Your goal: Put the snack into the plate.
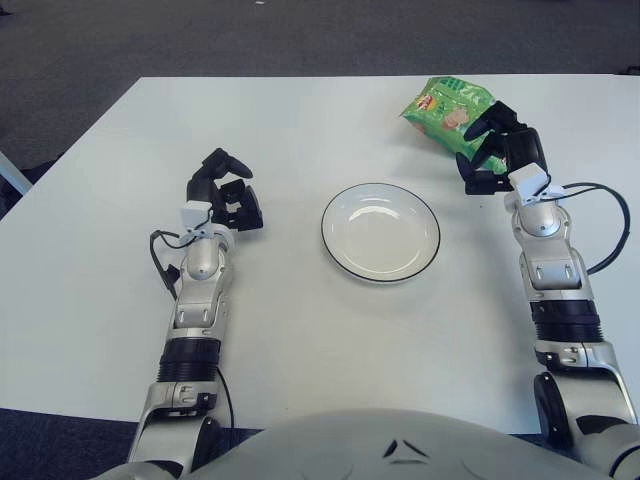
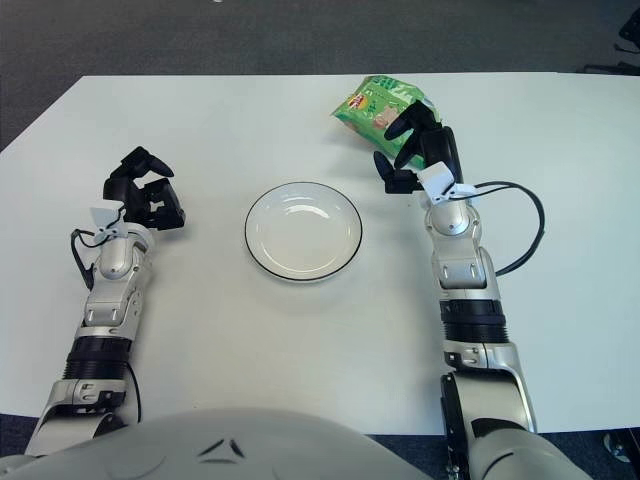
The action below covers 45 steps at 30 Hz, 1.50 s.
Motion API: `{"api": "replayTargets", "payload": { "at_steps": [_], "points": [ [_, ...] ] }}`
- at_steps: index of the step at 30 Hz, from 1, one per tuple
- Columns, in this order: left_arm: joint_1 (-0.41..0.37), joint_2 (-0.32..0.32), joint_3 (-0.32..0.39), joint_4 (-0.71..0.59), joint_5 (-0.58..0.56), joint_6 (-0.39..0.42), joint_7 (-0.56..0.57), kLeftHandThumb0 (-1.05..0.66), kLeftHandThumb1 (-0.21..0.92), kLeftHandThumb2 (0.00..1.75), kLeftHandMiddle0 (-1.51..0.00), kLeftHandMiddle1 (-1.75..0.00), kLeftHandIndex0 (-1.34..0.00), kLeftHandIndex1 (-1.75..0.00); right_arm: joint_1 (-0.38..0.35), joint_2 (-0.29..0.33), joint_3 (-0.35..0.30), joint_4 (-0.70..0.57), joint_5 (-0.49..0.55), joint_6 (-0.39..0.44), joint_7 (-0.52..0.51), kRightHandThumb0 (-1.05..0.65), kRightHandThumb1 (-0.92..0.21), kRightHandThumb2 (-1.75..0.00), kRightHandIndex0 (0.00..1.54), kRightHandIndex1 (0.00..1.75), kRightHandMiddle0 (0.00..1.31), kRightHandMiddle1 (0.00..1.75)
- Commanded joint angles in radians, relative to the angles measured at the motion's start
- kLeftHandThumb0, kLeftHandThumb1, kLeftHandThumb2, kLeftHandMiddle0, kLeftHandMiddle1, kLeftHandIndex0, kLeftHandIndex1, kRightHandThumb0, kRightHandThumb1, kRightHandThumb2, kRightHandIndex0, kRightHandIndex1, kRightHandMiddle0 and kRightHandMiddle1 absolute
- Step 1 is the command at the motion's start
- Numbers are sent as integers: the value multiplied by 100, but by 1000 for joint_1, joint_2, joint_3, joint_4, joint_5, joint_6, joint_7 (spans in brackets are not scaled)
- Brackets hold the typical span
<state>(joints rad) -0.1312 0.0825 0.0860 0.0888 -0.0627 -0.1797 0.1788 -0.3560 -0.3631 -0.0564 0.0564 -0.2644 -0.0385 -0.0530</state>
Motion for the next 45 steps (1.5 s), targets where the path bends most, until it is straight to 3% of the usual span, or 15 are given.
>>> {"api": "replayTargets", "payload": {
  "at_steps": [1,10,18,22,24,29,38,45],
  "points": [
    [117,-74,-8,70,1,-3,10,-60,4,165,-130,-175,-85,-175,-19,-22,16,19,-47,-25,-14,-1,-37,-124,64,163,33,175],
    [108,-75,-11,75,6,10,19,-60,4,166,-131,-175,-85,-175,-81,-81,48,99,-182,-82,-81,-1,-48,-107,58,154,31,175],
    [99,-64,-14,97,1,1,2,-61,4,166,-132,-175,-85,-175,-157,-144,90,224,-294,-156,-168,-1,-77,-69,34,156,19,175],
    [98,-61,-14,102,-3,-8,-11,-60,4,166,-132,-175,-85,-175,-196,-171,115,283,-347,-178,-214,-28,-88,-56,15,155,20,175],
    [99,-61,-12,103,-3,-13,-15,-60,4,166,-132,-175,-85,-175,-217,-182,127,313,-368,-193,-236,-48,-83,-65,12,150,10,163],
    [101,-65,-7,106,-4,-21,-15,-60,4,166,-131,-175,-85,-175,-275,-207,155,389,-397,-240,-271,-72,-76,-74,2,125,1,127],
    [105,-67,-4,104,-2,-20,-12,-60,4,166,-130,-175,-85,-175,-381,-248,220,543,-439,-347,-308,-83,-81,-67,0,106,0,111],
    [109,-66,-7,100,12,-16,-4,-61,4,166,-130,-175,-85,-175,-478,-262,292,678,-501,-360,-331,-88,-90,-54,0,74,0,95]
  ]
}}
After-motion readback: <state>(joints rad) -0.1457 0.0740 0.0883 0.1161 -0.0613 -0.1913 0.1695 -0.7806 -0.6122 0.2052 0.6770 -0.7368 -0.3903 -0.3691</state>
